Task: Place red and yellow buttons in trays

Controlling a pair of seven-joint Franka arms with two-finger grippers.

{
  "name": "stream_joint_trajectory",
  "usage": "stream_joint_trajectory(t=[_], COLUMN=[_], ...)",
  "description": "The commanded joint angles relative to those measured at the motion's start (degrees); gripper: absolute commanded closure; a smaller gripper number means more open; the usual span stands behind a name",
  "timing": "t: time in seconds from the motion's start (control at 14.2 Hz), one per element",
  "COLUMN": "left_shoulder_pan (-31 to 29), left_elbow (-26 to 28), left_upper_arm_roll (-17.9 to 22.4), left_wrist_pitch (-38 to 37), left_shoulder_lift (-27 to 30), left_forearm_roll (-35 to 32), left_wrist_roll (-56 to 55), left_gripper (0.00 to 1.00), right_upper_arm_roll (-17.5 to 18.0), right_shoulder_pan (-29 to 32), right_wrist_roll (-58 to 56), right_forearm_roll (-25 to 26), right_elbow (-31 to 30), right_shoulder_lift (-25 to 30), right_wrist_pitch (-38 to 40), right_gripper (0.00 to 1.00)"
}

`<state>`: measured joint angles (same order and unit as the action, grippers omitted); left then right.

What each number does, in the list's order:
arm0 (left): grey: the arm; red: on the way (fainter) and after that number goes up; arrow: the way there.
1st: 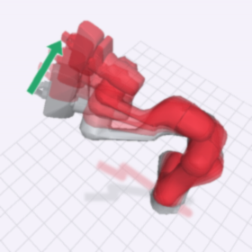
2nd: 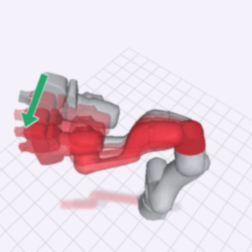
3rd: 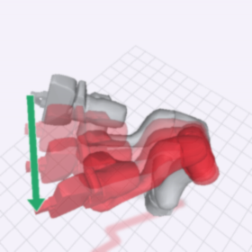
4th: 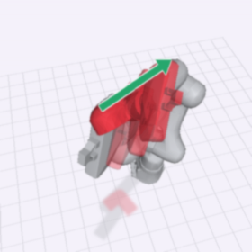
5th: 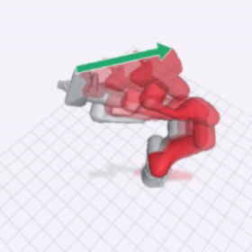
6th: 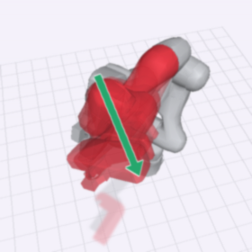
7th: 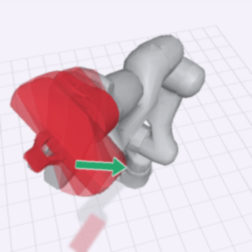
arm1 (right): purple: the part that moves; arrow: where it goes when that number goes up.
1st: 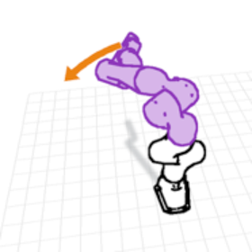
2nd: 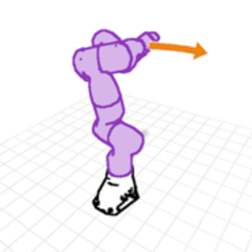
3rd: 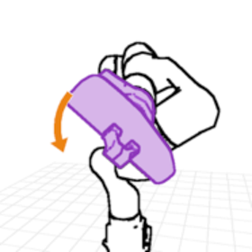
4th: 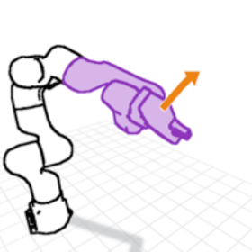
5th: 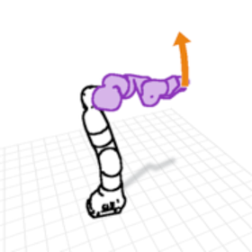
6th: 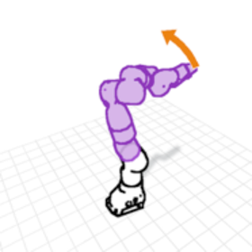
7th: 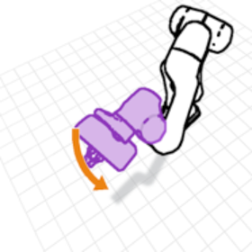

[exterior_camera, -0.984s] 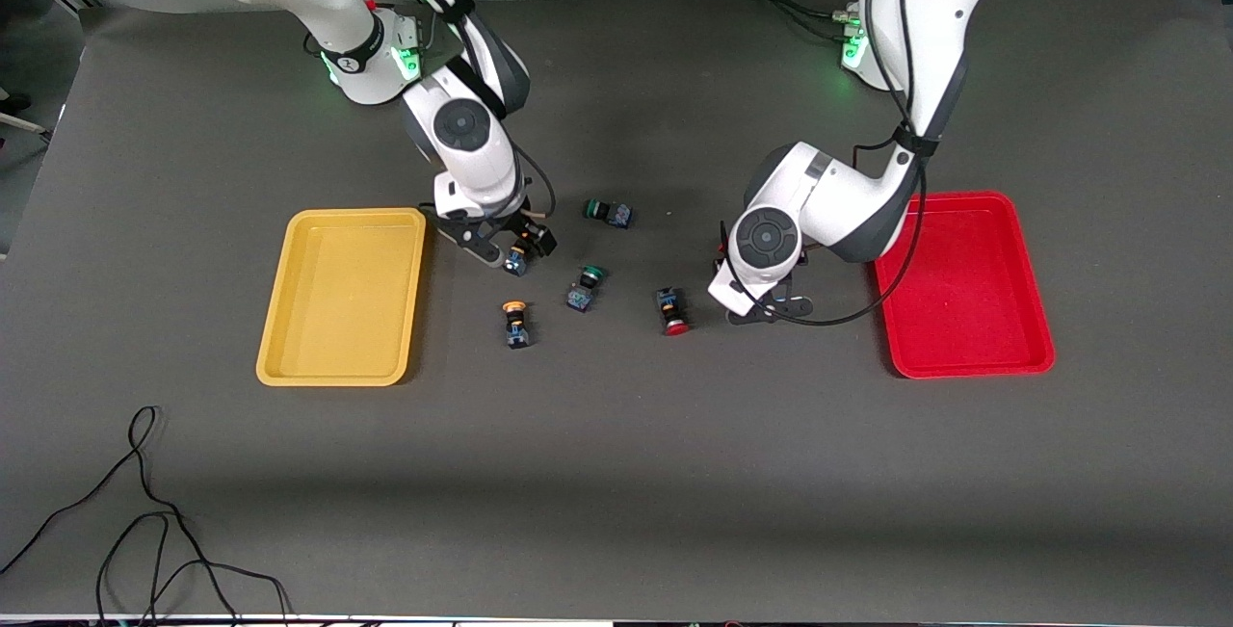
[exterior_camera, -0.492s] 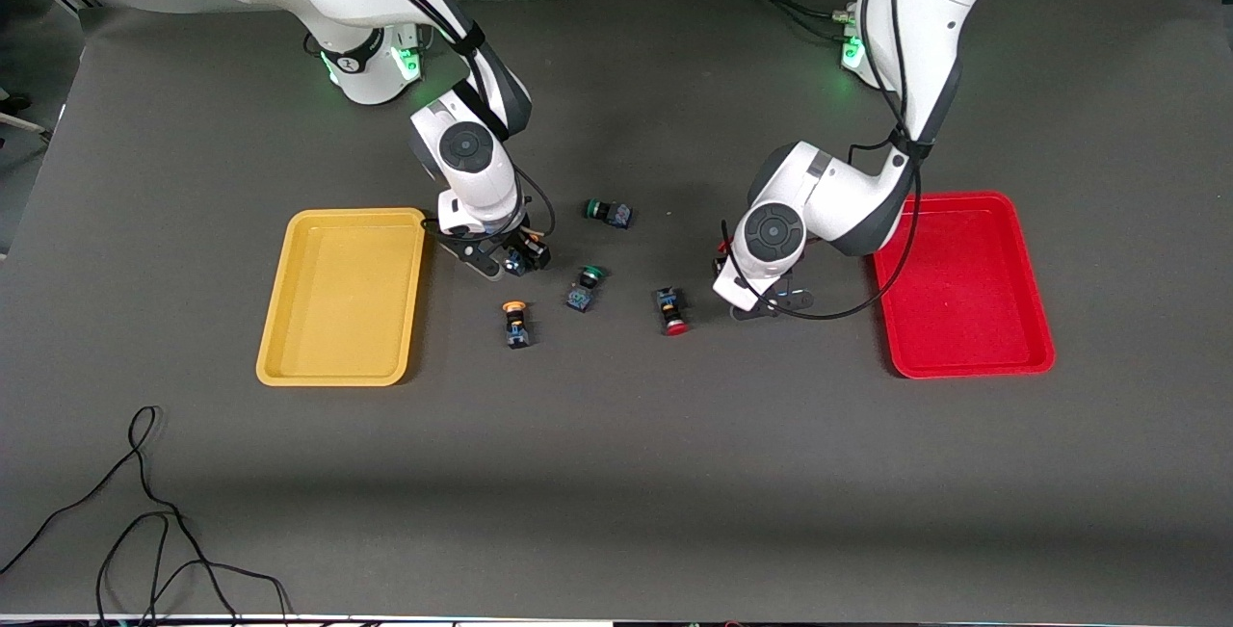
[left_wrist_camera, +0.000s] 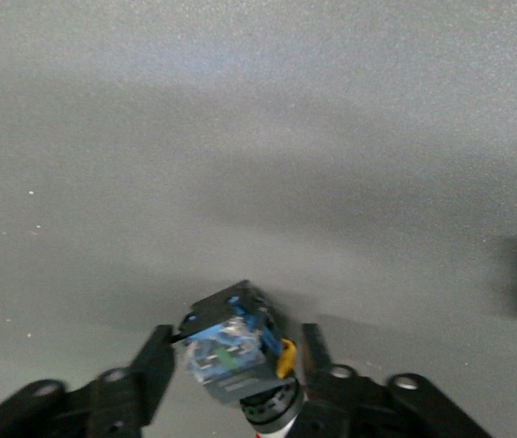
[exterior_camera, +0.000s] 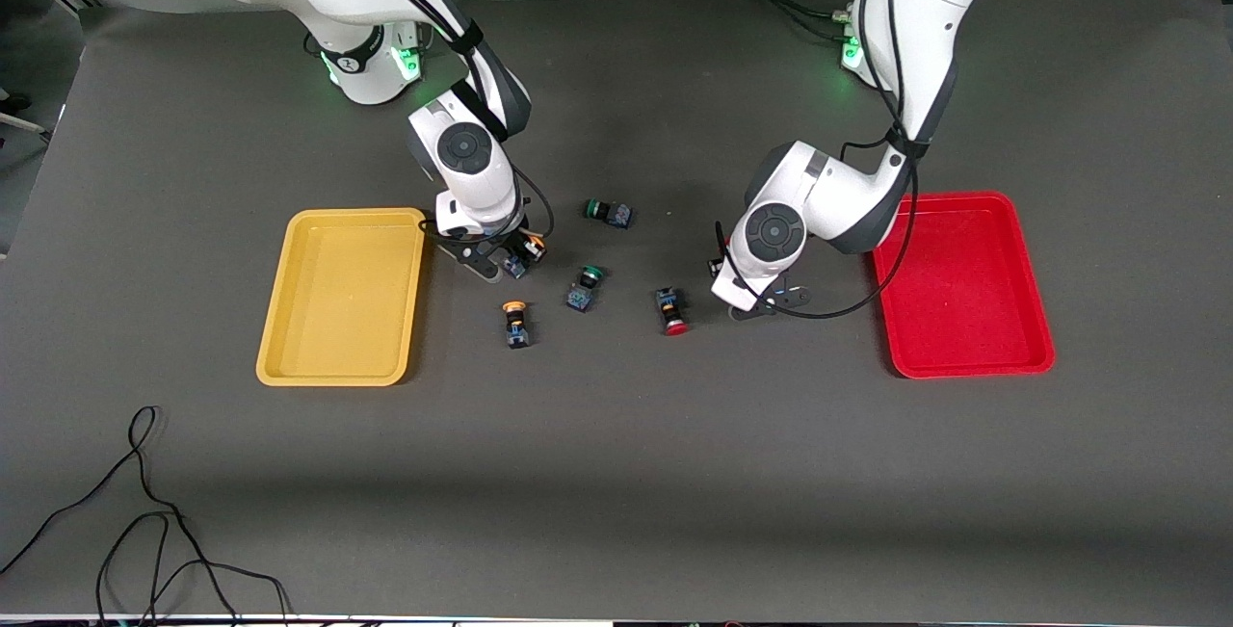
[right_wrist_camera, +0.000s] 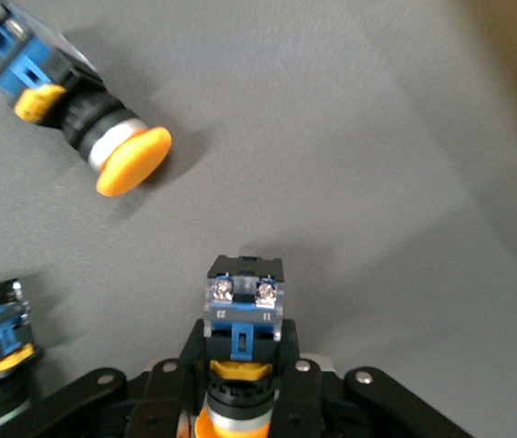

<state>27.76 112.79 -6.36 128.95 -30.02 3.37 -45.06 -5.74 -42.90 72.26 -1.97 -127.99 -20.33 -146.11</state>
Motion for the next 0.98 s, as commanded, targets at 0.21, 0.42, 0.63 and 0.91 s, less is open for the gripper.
stream_joint_trajectory(t=[0.21, 0.42, 0.63, 0.91], left_shoulder_pan=[0.11, -3.22, -10.5, -21.67], left_elbow=[-0.46, -5.2, -4.6, -4.6], left_upper_arm_roll=[0.82, 1.08, 1.26, 1.26], left_wrist_pitch=[-4.82, -17.2, -22.15, -23.31], left_shoulder_lift=[4.44, 7.6, 11.65, 12.97], left_forearm_roll=[0.76, 0.41, -0.21, -6.77], left_wrist_roll=[-0.21, 3.2, 16.7, 36.06], left_gripper=[1.0, 1.0, 1.0, 1.0], right_upper_arm_roll=[-6.63, -12.25, -21.73, -35.54], right_shoulder_pan=[0.19, 0.19, 0.1, 0.19], right_wrist_roll=[-9.48, -22.53, -43.44, -71.78], right_forearm_roll=[-0.58, -0.58, -0.41, -0.49], right_elbow=[17.66, 20.15, 19.97, 19.01], right_shoulder_lift=[8.99, 11.8, 13.04, 12.07], right_wrist_pitch=[34.44, 40.2, 40.55, 36.79], right_gripper=[0.92, 0.92, 0.92, 0.92])
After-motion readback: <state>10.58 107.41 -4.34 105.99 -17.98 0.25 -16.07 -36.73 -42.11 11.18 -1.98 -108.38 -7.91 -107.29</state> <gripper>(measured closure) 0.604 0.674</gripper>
